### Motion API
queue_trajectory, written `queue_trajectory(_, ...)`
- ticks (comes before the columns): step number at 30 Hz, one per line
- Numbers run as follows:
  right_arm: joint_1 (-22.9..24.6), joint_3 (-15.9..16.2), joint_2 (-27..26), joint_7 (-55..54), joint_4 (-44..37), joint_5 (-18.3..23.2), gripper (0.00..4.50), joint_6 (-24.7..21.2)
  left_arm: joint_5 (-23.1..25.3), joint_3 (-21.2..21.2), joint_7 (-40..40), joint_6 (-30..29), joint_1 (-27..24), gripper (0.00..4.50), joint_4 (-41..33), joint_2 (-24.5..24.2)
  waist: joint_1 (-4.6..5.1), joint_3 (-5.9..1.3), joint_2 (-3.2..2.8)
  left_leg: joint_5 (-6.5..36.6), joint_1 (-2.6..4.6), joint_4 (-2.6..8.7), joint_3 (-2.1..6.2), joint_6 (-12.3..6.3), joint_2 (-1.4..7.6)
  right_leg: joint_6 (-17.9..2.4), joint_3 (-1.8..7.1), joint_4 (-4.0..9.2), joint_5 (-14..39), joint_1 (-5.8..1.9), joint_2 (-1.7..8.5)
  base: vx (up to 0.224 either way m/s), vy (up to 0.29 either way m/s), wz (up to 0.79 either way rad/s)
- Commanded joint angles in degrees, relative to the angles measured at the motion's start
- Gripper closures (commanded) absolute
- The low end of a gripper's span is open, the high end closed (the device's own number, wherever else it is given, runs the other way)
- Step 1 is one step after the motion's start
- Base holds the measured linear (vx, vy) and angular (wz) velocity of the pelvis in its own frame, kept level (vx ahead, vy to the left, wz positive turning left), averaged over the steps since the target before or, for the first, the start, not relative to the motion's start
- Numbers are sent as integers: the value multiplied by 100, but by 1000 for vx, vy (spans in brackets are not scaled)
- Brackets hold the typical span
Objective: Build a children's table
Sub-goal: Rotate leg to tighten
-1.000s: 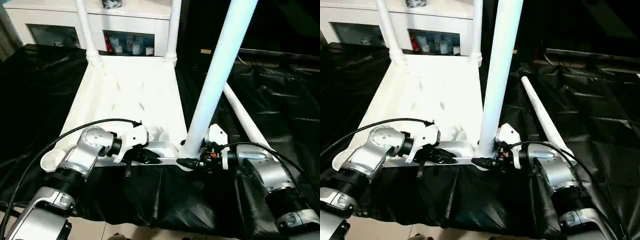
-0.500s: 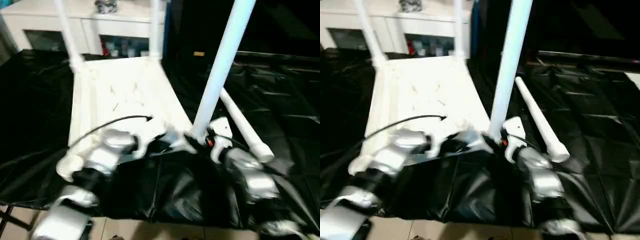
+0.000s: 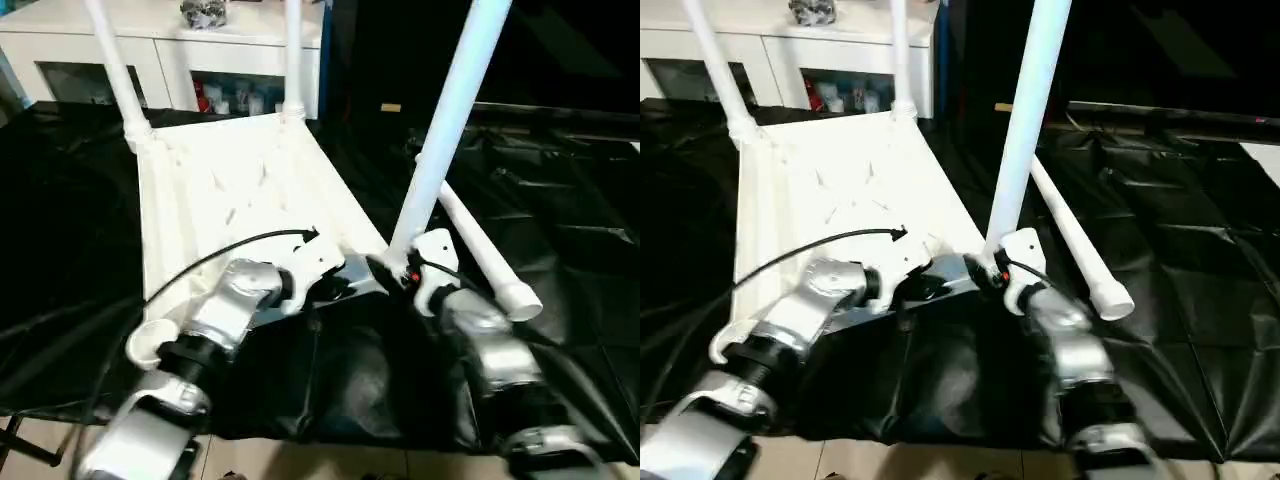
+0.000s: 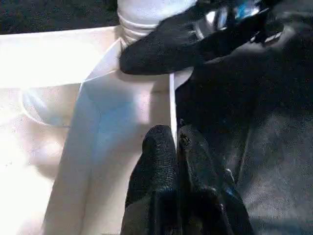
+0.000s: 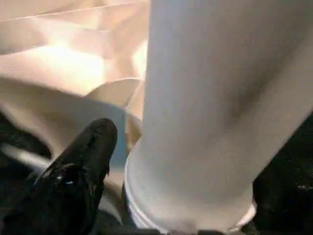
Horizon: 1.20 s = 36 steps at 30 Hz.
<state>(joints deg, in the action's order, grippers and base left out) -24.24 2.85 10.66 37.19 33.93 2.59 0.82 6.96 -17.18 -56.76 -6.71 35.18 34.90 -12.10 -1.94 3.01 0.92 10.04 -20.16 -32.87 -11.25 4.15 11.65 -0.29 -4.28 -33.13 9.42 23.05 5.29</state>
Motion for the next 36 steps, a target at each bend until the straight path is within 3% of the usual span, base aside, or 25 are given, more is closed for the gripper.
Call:
queue_trajectory(1, 81, 564, 57, 892, -172, 48, 69, 152, -121, -217, -366, 359, -102, 450, -110, 18, -30, -354, 62, 1662, -12, 377, 84, -396, 147, -972, 227, 429, 2072, -232, 292, 0, 0, 0)
queue_trajectory(8, 81, 762, 735, 2627, -371, 397, 69, -139, -200, -324, -1238, 593, -174, 450, -65, -509, -109, -379, 36, 1220, 6, 332, 33, -590, 172, -1407, 248, 297, 1137, -264, 253, 0, 0, 0)
queue_trajectory(11, 41, 800, 893, 2955, -376, 411, 69, -189, -299, -326, -1514, 612, -202, 450, -128, -601, -175, -380, 34, 1093, 8, 329, 23, -550, 191, -1493, 242, 254, 950, -276, 260, 0, 0, 0)
queue_trajectory(17, -122, 915, 1079, 3282, -193, 331, 112, -143, -380, -373, -1930, 715, -154, 450, -98, -778, -193, -334, 40, 1471, 45, 363, 26, -353, 190, -1306, 258, 336, 1688, -239, 276, 0, 0, 0)
queue_trajectory(22, -167, 912, 1051, 3407, -77, 345, 166, -125, -413, -365, -2118, 782, -97, 450, -9, -833, -191, -342, 28, 1386, 26, 368, 36, -329, 191, -1304, 261, 312, 1548, -246, 271, 0, 0, 0)
queue_trajectory(27, -143, 881, 989, 3429, -41, 452, 175, -208, -436, -355, -2132, 780, -74, 450, 28, -821, -184, -338, 34, 1385, 21, 367, 32, -336, 186, -1327, 258, 315, 1518, -253, 268, 0, 0, 0)
queue_trajectory(31, 74, 639, 780, 2441, -304, 362, 176, -452, -409, -235, -1570, 513, -21, 450, 86, -610, -177, -317, 32, 1529, 40, 383, 35, -262, 184, -1237, 266, 354, 1810, -226, 272, 0, 0, 0)
queue_trajectory(33, 130, 514, 599, 1720, -352, 211, 176, -513, -359, -180, -1190, 375, 29, 450, 129, -435, -153, -310, 46, 1668, 45, 399, 59, -180, 170, -1115, 258, 391, 2163, -223, 283, 0, 0, 0)
queue_trajectory(35, 152, 310, 226, 598, -300, 31, 177, -664, -203, -194, -636, 211, 83, 450, 179, -165, -109, -276, 48, 1922, 75, 414, 81, -52, 147, -875, 246, 479, 2789, -170, 285, 0, 0, 0)
queue_trajectory(36, 152, 310, 226, 598, -300, 31, 177, -664, -203, -194, -636, 211, 83, 450, 179, -165, -87, -276, 56, 1949, 62, 422, 95, -17, 145, -803, 241, 481, 2916, -182, 288, 0, 0, 0)
